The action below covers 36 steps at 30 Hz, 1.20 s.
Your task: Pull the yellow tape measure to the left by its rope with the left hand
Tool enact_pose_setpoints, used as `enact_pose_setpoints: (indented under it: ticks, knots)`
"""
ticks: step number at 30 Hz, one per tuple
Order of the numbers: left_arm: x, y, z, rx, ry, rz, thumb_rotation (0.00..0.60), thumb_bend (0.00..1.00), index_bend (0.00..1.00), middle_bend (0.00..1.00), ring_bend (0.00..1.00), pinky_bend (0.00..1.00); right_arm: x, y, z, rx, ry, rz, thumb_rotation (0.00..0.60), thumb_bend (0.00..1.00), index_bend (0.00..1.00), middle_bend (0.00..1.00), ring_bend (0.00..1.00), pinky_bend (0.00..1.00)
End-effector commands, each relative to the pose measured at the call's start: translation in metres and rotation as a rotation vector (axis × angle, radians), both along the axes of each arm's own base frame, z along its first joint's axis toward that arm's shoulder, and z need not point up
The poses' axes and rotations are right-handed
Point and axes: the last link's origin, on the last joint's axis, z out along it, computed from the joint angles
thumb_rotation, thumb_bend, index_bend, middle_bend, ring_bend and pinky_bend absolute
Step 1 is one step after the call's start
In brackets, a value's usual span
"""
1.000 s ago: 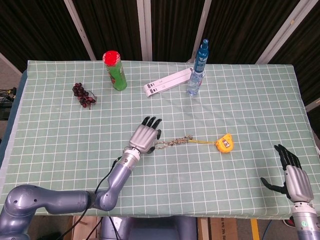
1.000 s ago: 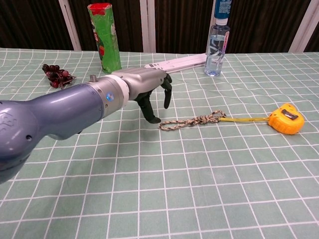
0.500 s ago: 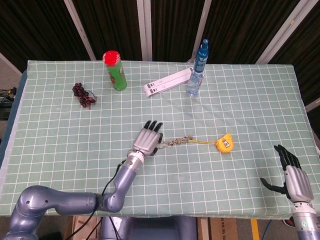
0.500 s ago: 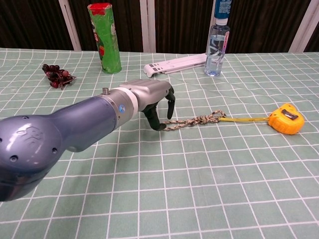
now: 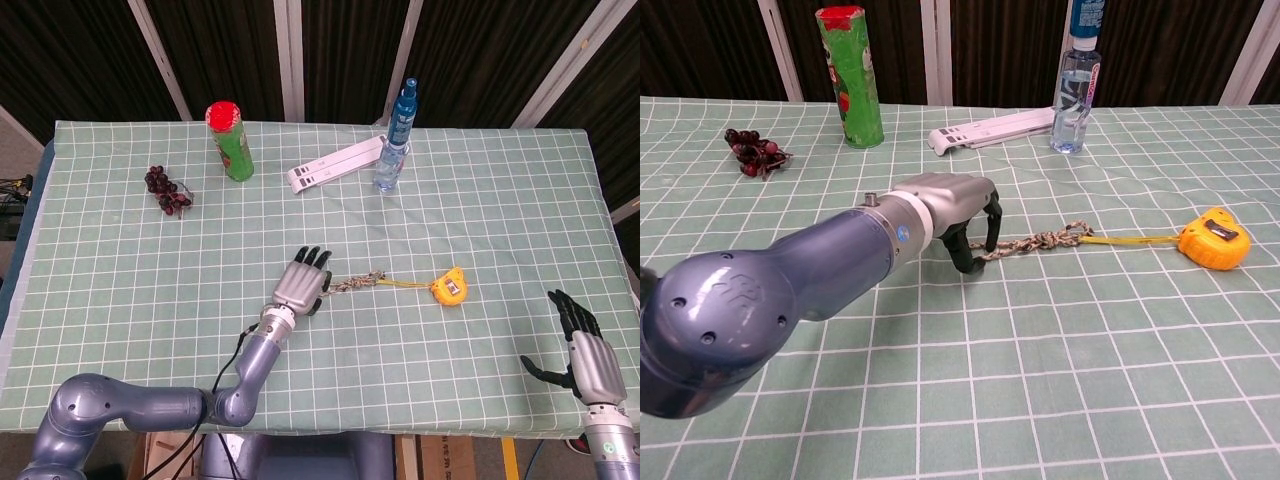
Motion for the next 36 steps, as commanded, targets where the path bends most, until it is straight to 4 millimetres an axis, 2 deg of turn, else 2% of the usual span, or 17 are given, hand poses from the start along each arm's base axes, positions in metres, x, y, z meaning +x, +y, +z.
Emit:
enact_pose_setpoints:
  ticks: [1,25,36]
  knots:
    - [-0.001,0.000,-0.002,-0.001,0.001,0.003,0.600,0.47,0.49,0.06,0.00,0.00,0.000,0.000,0.000,0.000,0.000,0.000,0.600,0.24,0.00,0.00,0.00,0.00]
    - [-0.003,0.002,-0.003,0.005,0.002,0.005,0.600,0.52,0.53,0.08,0.00,0.00,0.001,0.001,0.001,-0.002,0.000,0.003,0.600,0.24,0.00,0.00,0.00,0.00]
    - [-0.006,0.005,0.008,0.030,-0.008,0.006,0.600,0.53,0.54,0.08,0.00,0.00,0.000,0.001,0.001,-0.005,-0.003,0.000,0.600,0.24,0.00,0.00,0.00,0.00]
